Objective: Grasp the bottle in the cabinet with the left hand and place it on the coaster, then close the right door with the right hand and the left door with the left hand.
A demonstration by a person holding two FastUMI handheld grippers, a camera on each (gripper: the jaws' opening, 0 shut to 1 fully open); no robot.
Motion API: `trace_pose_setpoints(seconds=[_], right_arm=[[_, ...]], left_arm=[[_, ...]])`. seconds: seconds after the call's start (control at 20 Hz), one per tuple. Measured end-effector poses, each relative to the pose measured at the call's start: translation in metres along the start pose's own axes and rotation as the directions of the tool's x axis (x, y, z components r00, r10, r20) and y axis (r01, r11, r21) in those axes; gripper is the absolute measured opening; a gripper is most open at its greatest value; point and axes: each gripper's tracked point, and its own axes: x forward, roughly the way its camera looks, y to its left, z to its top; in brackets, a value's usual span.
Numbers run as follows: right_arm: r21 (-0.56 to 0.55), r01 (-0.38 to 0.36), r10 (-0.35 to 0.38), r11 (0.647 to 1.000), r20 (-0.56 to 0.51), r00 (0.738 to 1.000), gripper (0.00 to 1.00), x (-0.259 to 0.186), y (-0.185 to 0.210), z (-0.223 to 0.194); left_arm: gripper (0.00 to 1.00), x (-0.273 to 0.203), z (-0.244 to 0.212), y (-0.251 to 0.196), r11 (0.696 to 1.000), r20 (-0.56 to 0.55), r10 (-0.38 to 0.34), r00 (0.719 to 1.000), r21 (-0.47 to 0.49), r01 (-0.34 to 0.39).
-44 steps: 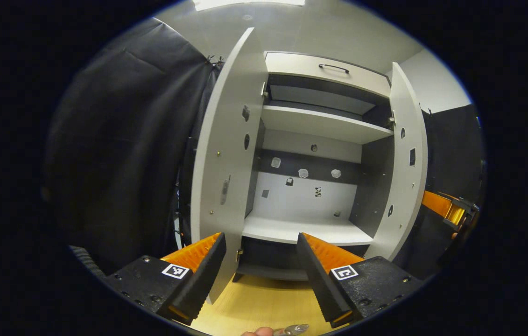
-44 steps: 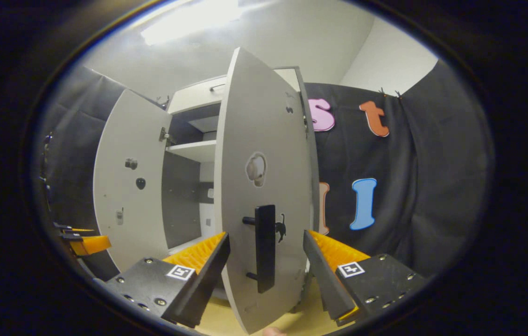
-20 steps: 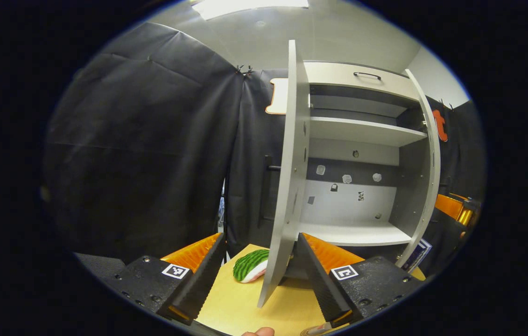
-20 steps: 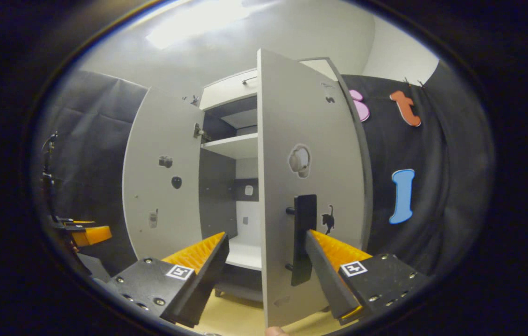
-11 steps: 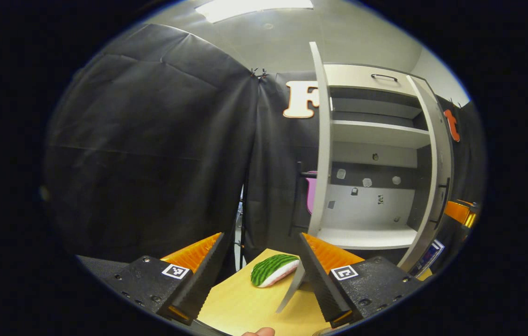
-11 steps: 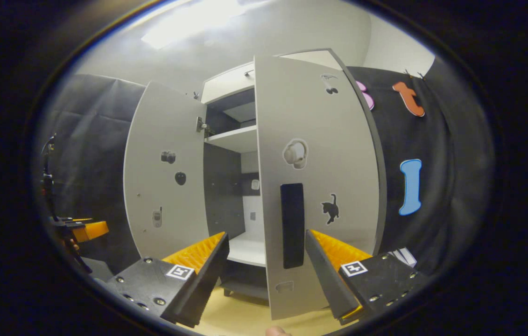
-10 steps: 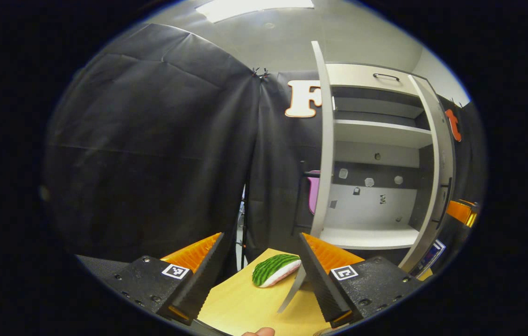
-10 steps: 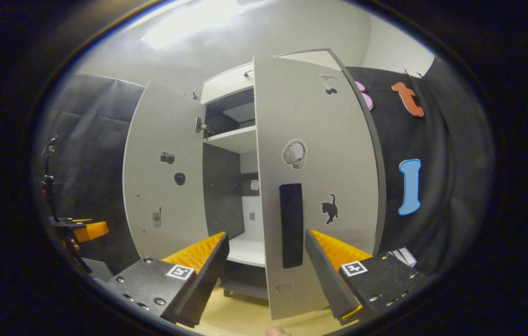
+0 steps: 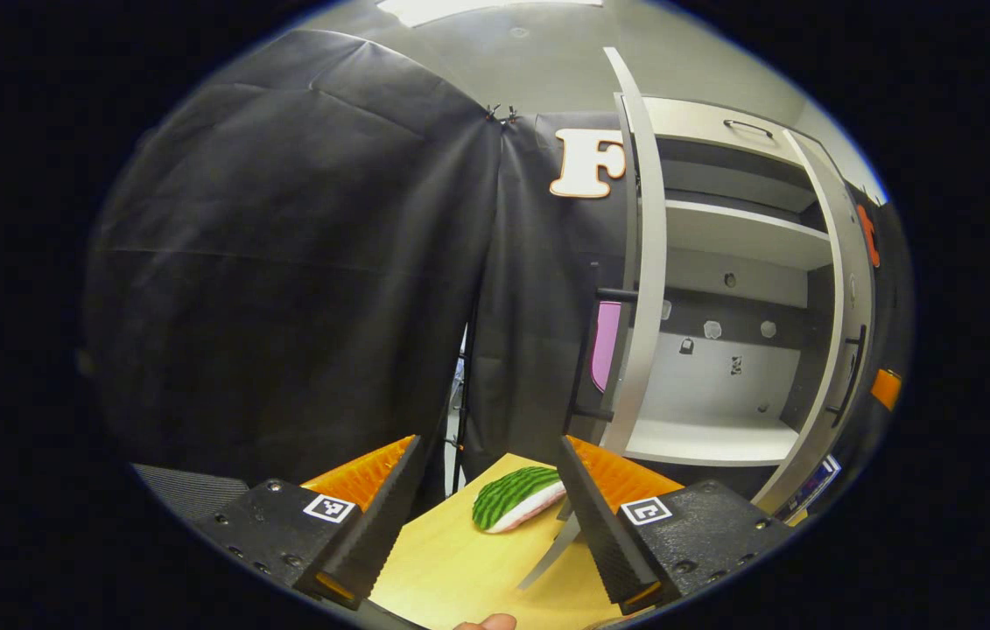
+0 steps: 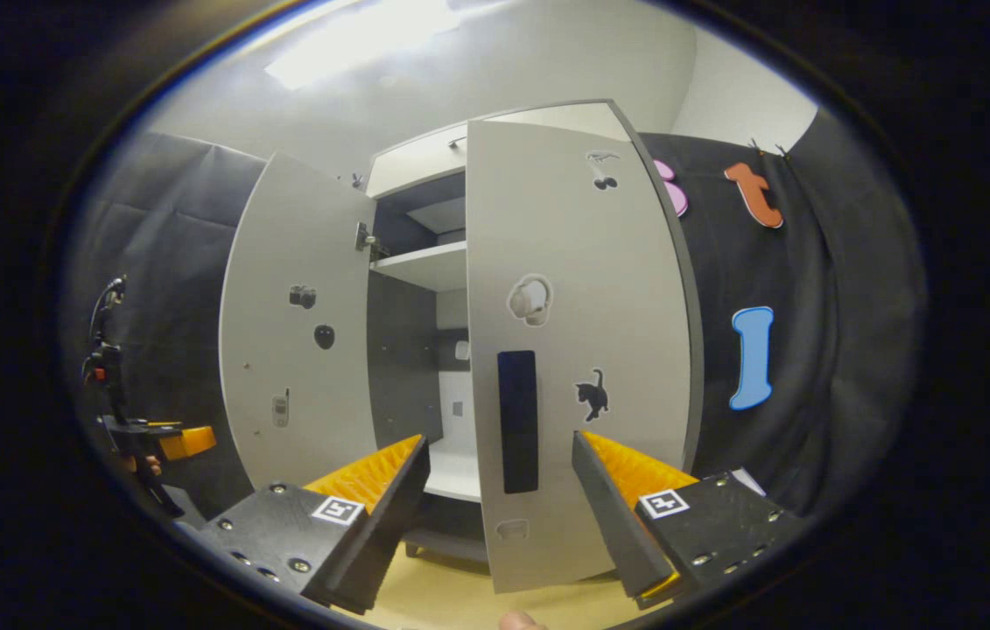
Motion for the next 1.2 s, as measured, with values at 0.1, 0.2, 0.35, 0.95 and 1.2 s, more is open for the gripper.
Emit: trace_pose_setpoints(seconds=[0.1,0.2,0.35,0.95,1.2], right_arm=[[-0.003,0.015,-0.015,1.000,0.001,1.000,0.98,0.000,-0.005,0.000],[-0.008,0.032,-0.032,0.999,0.001,0.999,0.98,-0.003,-0.012,0.000],[-0.010,0.054,-0.054,0.998,0.003,0.999,0.99,-0.006,-0.020,-0.001],[-0.004,0.051,-0.051,0.999,0.005,0.999,0.99,-0.001,-0.026,-0.003],[-0.012,0.043,-0.043,0.999,0.004,0.999,0.99,0.000,-0.022,-0.003]], left_arm=[[0.95,0.006,-0.004,-0.007,1.000,-0.013,-0.017,1.000,-0.007,0.017],[0.95,0.009,-0.010,-0.017,0.999,-0.025,-0.038,0.999,-0.014,0.038],[0.95,0.014,-0.014,-0.023,0.999,-0.027,-0.040,0.999,-0.007,0.040],[0.93,0.009,-0.013,-0.036,0.994,-0.005,-0.105,0.994,-0.016,0.105],[0.94,0.009,-0.011,-0.106,0.966,0.004,-0.258,0.966,-0.010,0.258]])
